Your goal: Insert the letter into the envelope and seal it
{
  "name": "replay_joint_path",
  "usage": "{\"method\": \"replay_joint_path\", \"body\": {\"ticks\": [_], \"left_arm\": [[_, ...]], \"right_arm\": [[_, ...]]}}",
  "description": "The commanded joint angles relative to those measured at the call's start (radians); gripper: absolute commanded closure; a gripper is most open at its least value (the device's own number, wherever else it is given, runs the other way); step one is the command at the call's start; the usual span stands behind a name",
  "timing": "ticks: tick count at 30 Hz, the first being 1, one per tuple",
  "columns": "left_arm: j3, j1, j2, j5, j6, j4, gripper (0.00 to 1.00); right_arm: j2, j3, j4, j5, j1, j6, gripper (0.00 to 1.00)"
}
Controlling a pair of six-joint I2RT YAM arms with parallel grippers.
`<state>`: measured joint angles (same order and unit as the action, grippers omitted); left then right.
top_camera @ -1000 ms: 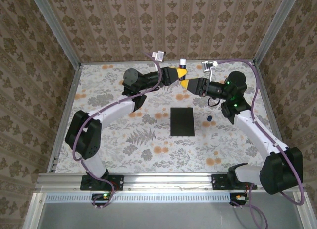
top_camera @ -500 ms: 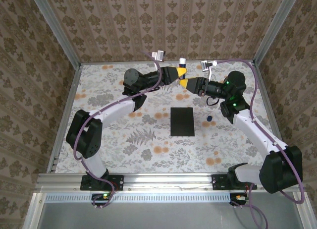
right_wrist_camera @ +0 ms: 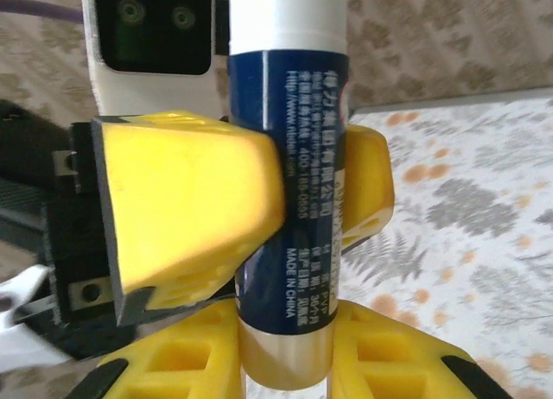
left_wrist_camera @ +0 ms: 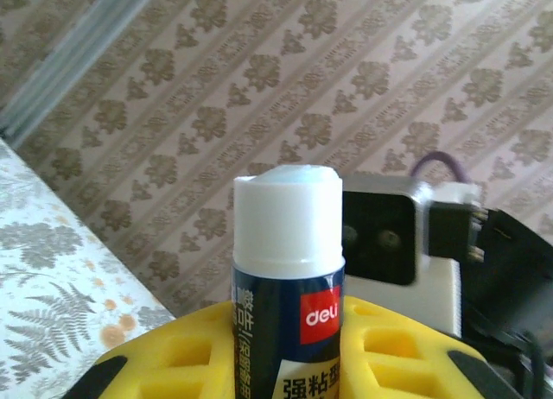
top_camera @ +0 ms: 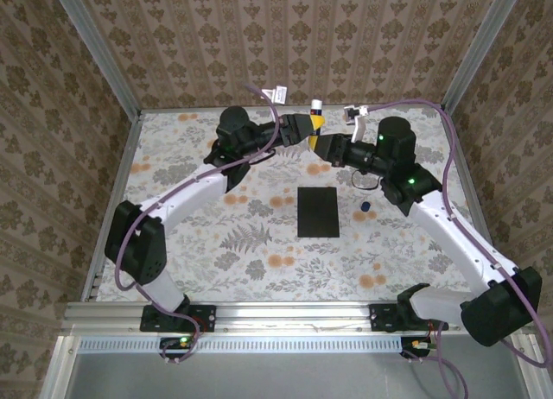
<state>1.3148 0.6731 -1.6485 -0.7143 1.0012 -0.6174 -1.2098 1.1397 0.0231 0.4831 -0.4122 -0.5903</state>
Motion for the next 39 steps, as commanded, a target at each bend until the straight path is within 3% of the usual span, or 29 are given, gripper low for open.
{"method": "replay_joint_path", "body": {"ticks": [1, 10, 22, 29, 33, 39], "left_arm": [[0.024, 0.088, -0.008, 0.134, -0.079, 0.198, 1.0], [0.034, 0.141, -0.026, 0.219, -0.03, 0.244, 1.0], [0.035, 0.135, -0.043, 0.189, -0.016, 0.252, 1.0], [-0.005, 0.071, -0.044, 0.089, -0.048, 0.167, 1.0], [-0.007, -0.014, -0.067, -0.091, -0.188, 0.247, 1.0], [-0.089, -0.136, -0.057, -0.195, -0.359, 0.269, 1.0]], "right_arm": [[-0.007, 0.072, 0.055, -0.135, -0.139, 0.154, 0.76], [-0.061, 0.117, 0.087, -0.344, -0.287, 0.269, 0.76], [-0.074, 0.095, 0.078, -0.433, -0.333, 0.304, 0.74], [0.018, 0.045, 0.123, -0.531, -0.31, 0.335, 0.5], [0.153, -0.038, 0.162, -0.601, -0.271, 0.334, 0.44], [0.299, -0.11, 0.273, -0.505, -0.122, 0.255, 0.36]]}}
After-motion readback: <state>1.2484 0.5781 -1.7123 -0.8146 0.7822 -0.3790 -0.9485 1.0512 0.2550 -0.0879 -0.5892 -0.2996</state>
